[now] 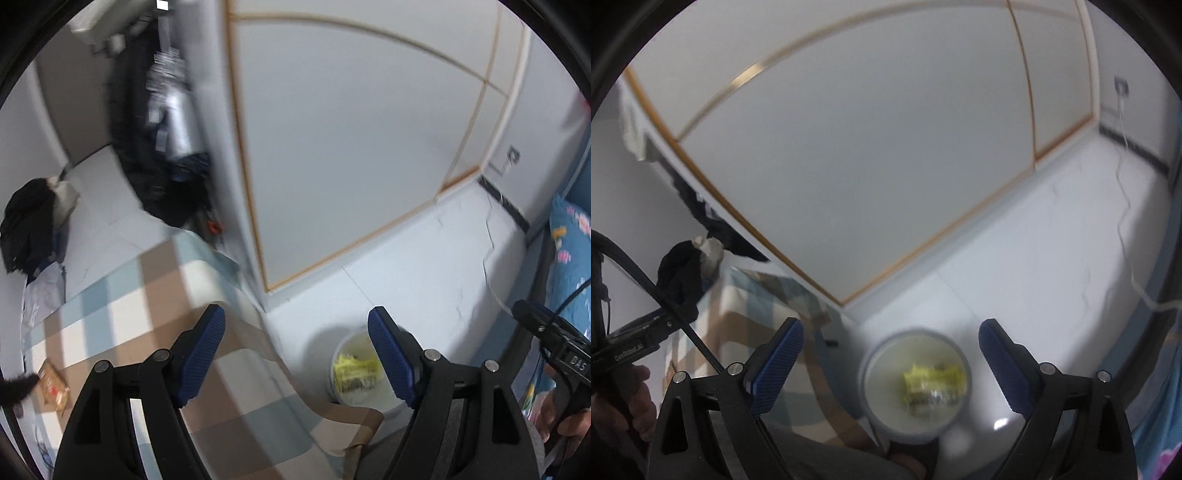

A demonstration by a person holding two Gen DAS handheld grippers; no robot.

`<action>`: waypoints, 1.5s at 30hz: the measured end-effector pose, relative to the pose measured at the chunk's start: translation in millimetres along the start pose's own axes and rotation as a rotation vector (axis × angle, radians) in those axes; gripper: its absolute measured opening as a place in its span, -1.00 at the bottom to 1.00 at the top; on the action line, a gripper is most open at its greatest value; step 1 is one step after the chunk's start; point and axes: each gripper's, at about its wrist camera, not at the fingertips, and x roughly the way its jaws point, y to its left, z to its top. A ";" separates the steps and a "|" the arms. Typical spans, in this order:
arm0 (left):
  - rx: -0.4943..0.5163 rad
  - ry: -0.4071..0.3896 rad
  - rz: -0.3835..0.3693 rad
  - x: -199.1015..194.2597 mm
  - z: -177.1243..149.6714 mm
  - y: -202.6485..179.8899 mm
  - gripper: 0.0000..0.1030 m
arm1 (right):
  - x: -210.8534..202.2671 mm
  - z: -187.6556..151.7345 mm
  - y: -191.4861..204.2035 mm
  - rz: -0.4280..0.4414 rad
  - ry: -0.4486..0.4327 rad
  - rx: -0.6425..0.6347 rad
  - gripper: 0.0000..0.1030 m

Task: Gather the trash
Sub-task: 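Move both open tools back from the bin toward the table, then lower the right gripper onto a brown LOVE sachet and close it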

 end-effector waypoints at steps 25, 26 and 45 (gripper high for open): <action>-0.402 -0.314 0.225 -122.1 -47.6 203.7 0.50 | -39.8 -21.0 268.6 0.330 -0.263 -0.468 0.87; -0.415 -0.318 0.237 -123.2 -50.5 211.4 0.50 | -34.8 -24.7 278.4 0.342 -0.256 -0.483 0.87; -0.678 -0.261 0.397 -104.8 -120.2 346.2 0.53 | 77.6 -101.7 403.5 0.467 0.027 -0.659 0.86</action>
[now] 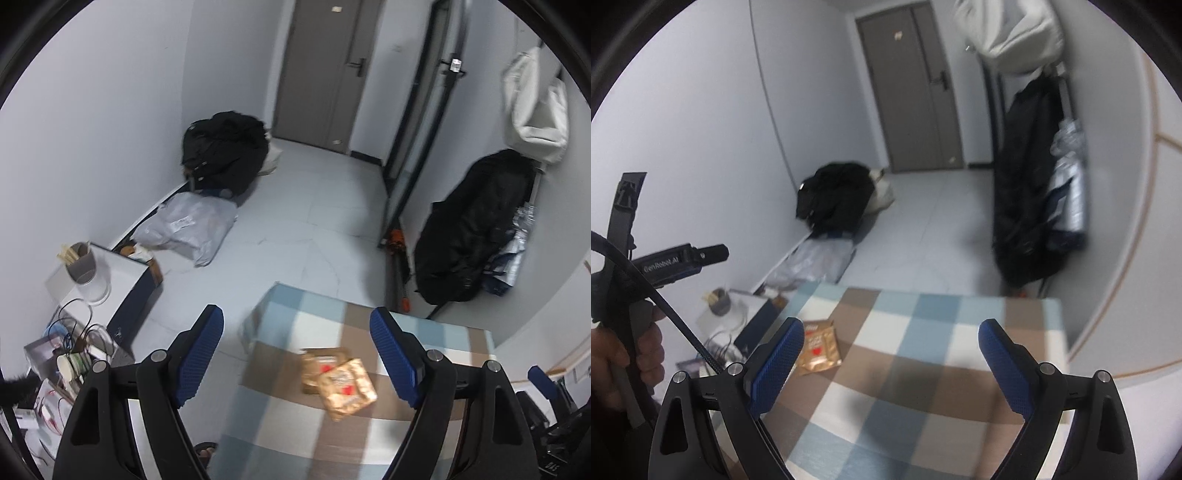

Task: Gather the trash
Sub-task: 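Lower the right gripper onto a brown LOVE sachet and close it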

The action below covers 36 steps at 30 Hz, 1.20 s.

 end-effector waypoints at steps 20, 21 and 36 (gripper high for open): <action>-0.125 0.079 0.053 18.1 4.3 63.1 0.54 | 162.1 -37.4 80.3 0.103 0.304 -0.157 0.70; -0.133 0.081 0.056 18.0 4.2 64.7 0.54 | 164.0 -39.5 82.7 0.096 0.309 -0.171 0.68; -0.134 0.092 0.066 20.9 3.9 70.3 0.54 | 163.1 -50.7 105.2 0.045 0.248 -0.354 0.12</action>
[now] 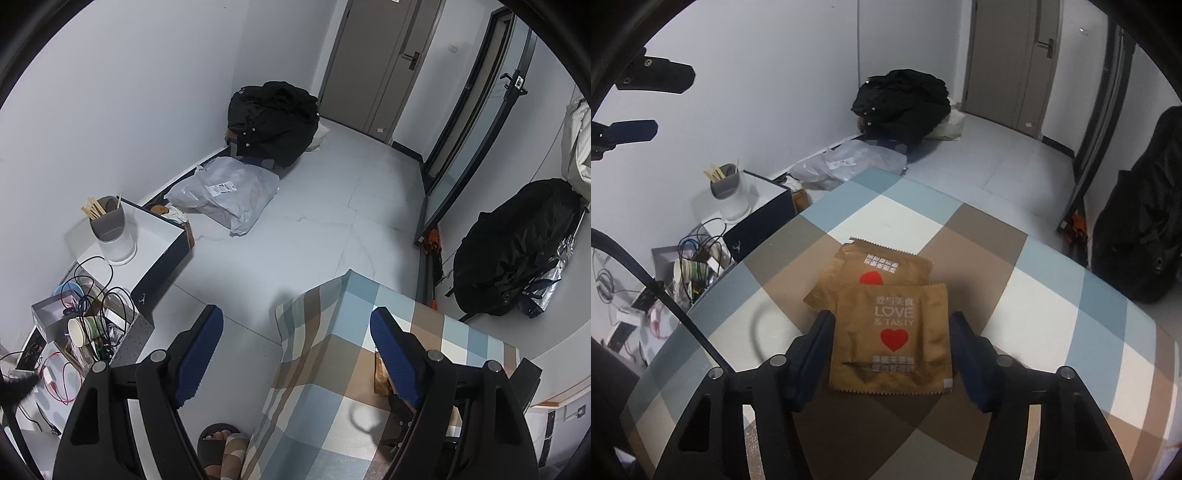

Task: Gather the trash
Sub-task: 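Lower the right gripper onto a brown LOVE sachet and close it, then lift the sachet in the right gripper while the left gripper grasps the other brown sachet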

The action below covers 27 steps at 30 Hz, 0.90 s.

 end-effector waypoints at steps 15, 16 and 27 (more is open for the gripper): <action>0.025 0.001 0.038 7.0 0.3 -10.6 0.54 | -12.9 -6.4 -12.9 0.055 0.003 0.053 -0.34; 0.028 0.003 0.041 8.0 0.3 -12.1 0.54 | -14.0 -7.2 -15.9 0.059 0.004 0.060 -0.35; 0.093 0.082 0.043 33.7 -5.5 -37.8 0.54 | -42.6 -27.4 -47.1 0.080 -0.014 0.168 -0.35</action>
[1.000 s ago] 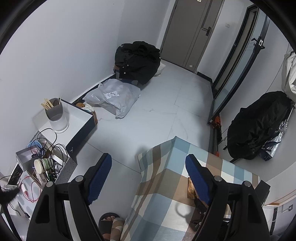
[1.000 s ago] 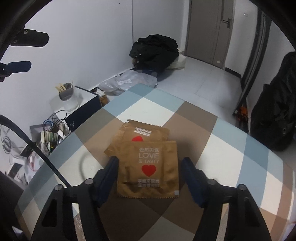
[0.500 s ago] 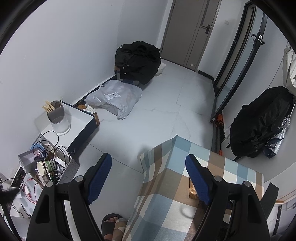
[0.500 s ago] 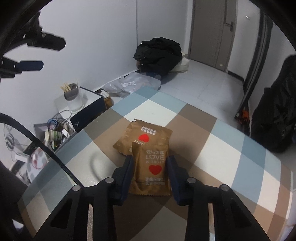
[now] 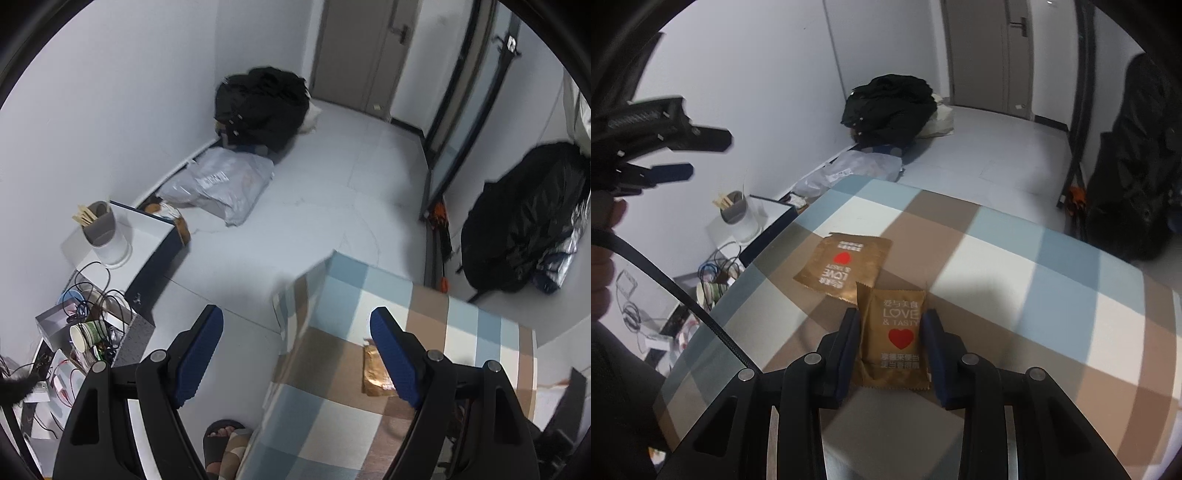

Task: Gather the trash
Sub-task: 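Lift the sachet in the right gripper while the left gripper grasps the other brown sachet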

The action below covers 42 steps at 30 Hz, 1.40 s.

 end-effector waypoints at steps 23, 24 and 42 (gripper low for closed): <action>0.205 0.295 0.042 76.8 -33.2 -72.6 0.55 | -78.5 -39.8 -76.3 -0.037 -0.042 0.203 -0.56; 0.209 0.292 0.042 76.5 -33.2 -72.0 0.55 | -78.6 -39.8 -77.4 -0.037 -0.041 0.202 -0.37; 0.211 0.280 -0.034 71.8 -29.6 -64.6 -0.53 | -5.1 -22.4 -64.1 -0.102 0.077 -0.108 0.42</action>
